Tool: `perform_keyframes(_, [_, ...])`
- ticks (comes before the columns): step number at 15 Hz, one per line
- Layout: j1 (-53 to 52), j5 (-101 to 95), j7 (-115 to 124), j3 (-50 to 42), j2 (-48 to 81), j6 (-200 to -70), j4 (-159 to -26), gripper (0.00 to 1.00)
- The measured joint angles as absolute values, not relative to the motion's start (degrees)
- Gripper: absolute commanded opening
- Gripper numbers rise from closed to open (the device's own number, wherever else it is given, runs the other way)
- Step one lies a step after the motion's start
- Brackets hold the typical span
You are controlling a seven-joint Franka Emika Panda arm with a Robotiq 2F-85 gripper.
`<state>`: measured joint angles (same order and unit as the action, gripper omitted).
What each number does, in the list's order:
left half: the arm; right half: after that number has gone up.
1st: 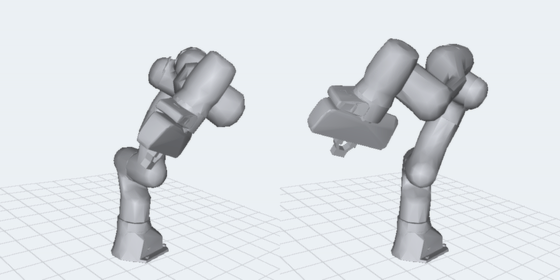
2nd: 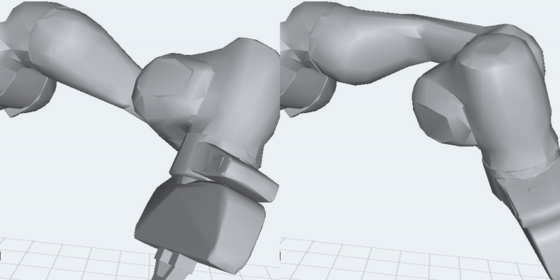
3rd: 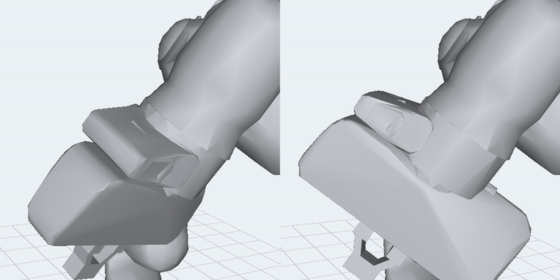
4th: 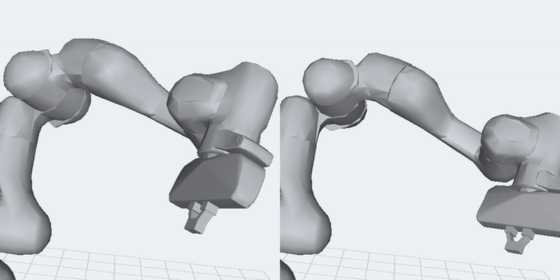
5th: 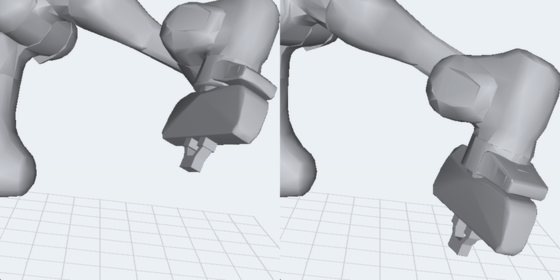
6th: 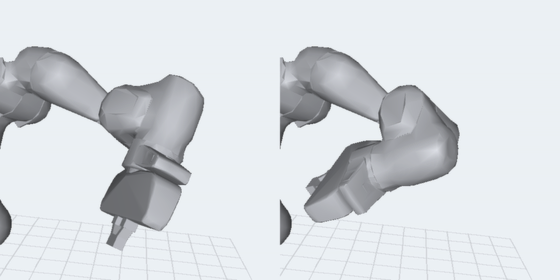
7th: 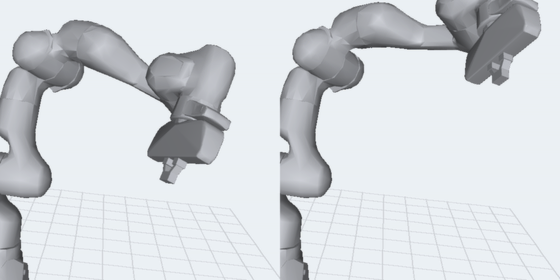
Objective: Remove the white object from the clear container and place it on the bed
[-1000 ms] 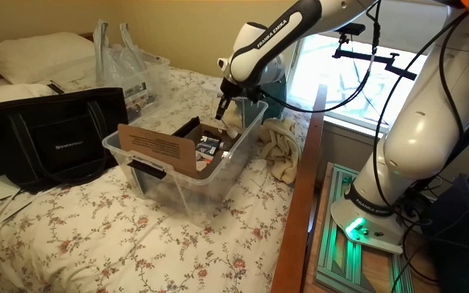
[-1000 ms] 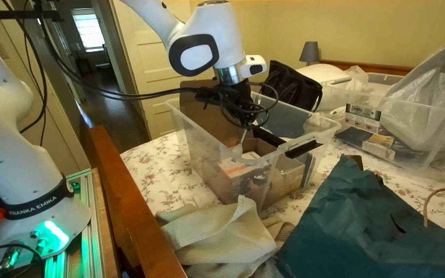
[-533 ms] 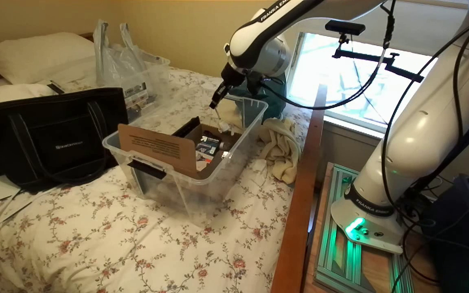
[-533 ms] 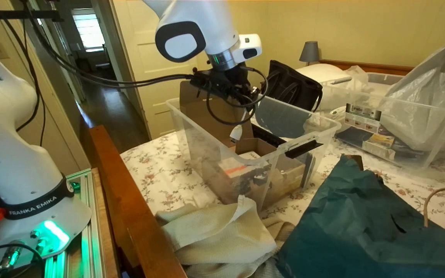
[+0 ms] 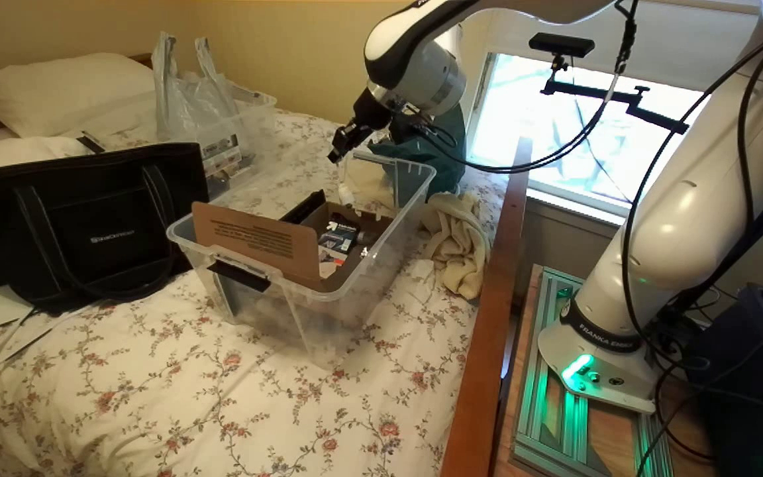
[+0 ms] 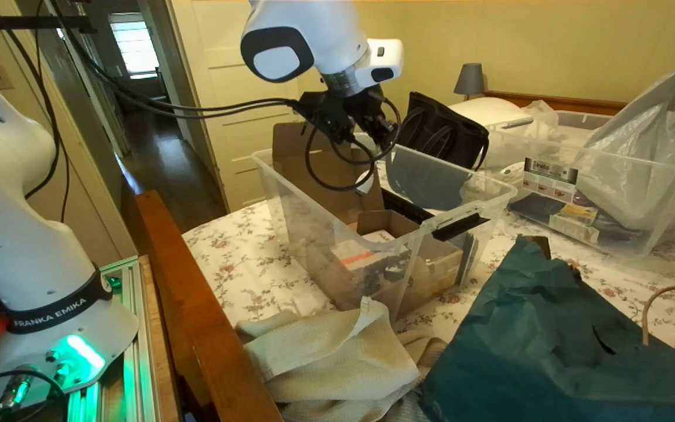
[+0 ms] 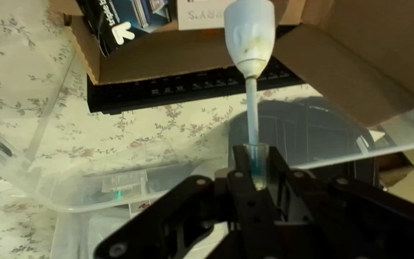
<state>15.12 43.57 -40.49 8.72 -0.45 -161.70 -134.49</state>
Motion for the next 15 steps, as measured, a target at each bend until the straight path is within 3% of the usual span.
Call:
perform_keyframes(12, [12.6,72.6,-48.0,13.9,9.3,-179.0,-116.8,0.04])
perform_keyframes(13, [12.6,74.2,-49.5,14.5,10.6,-180.4,-114.8,0.18])
perform_keyframes(15, [12.7,76.5,-52.1,15.5,13.3,-182.3,-110.6,0.18])
